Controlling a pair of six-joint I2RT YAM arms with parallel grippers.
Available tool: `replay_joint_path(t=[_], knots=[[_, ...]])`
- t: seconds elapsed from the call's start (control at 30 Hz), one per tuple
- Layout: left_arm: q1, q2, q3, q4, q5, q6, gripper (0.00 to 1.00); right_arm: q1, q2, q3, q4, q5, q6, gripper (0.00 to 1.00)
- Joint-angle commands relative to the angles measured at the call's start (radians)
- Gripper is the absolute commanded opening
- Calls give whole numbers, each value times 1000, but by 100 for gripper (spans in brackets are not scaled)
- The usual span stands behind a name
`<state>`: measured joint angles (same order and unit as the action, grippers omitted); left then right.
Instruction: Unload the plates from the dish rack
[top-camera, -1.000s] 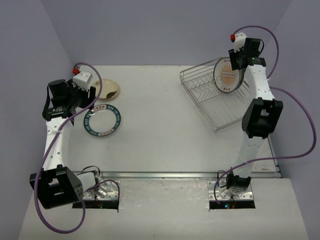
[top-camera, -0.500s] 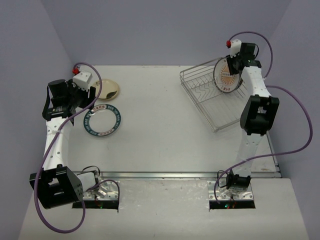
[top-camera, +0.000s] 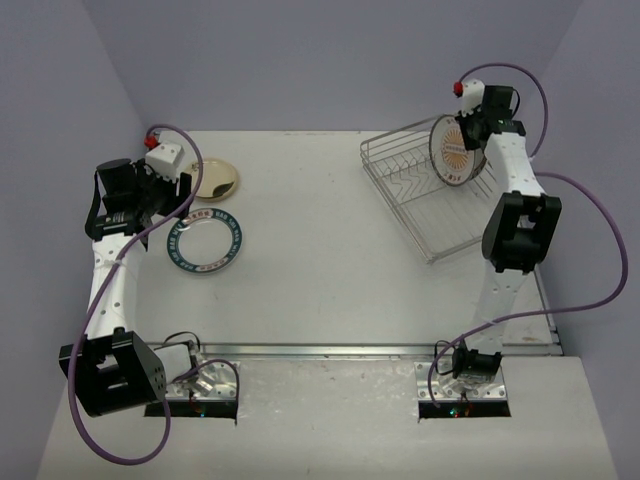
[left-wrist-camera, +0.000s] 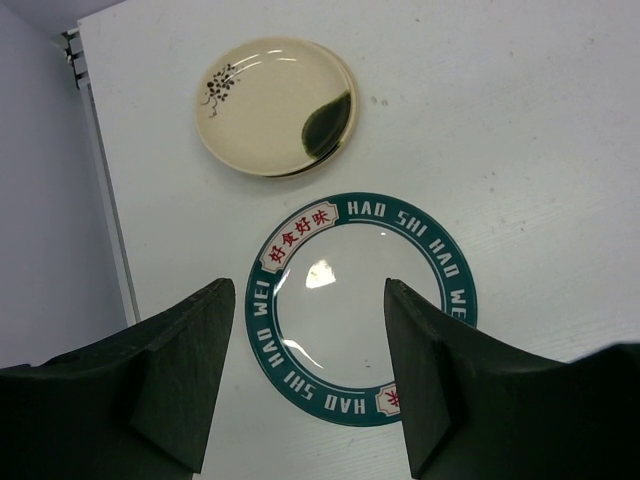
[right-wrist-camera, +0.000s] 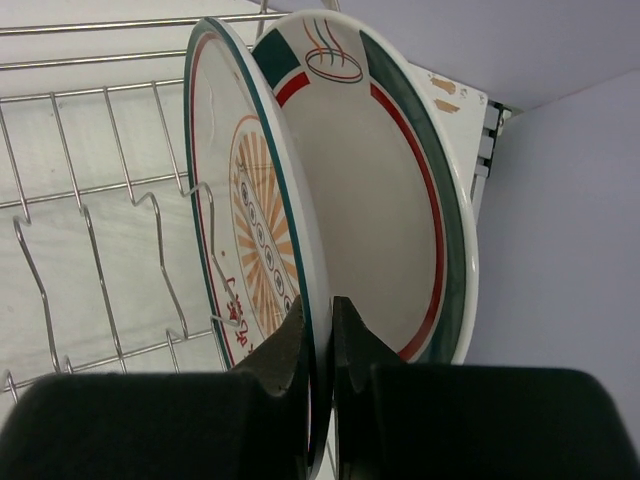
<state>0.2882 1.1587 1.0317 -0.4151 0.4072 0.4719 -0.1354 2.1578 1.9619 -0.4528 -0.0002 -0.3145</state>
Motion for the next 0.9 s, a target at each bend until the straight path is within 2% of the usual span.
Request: replay_joint_path(t=[0.0,0.03,0.07,0.3,0.47,0.57,0.73,0.87], knots=[[-11,-13,30,22,33,-19,63,8,-169,33,32,-30,11,0],[-11,-13,32,19,33,-21,69,11,-184,37,32,-29,11,0],[-11,-15,35,18,38,-24,79,13,-214,40,33,-26,12,0],[-9,-19,60,5,50,-50,86,42,-349,57,65,-29,15,0],[-9,-38,91,-48,168,-67,86,50,-459,45,-53,-239,103,0],[-11,-34,137,-105,286,-92,86,87,-578,-103,-69,-410,126,0],[-30,-22,190,-155,422,-142,85,213,-721,-356,-74,-541,177,0],[-164,-18,205,-157,439,-208,82,305,-791,-520,-48,-705,305,0]])
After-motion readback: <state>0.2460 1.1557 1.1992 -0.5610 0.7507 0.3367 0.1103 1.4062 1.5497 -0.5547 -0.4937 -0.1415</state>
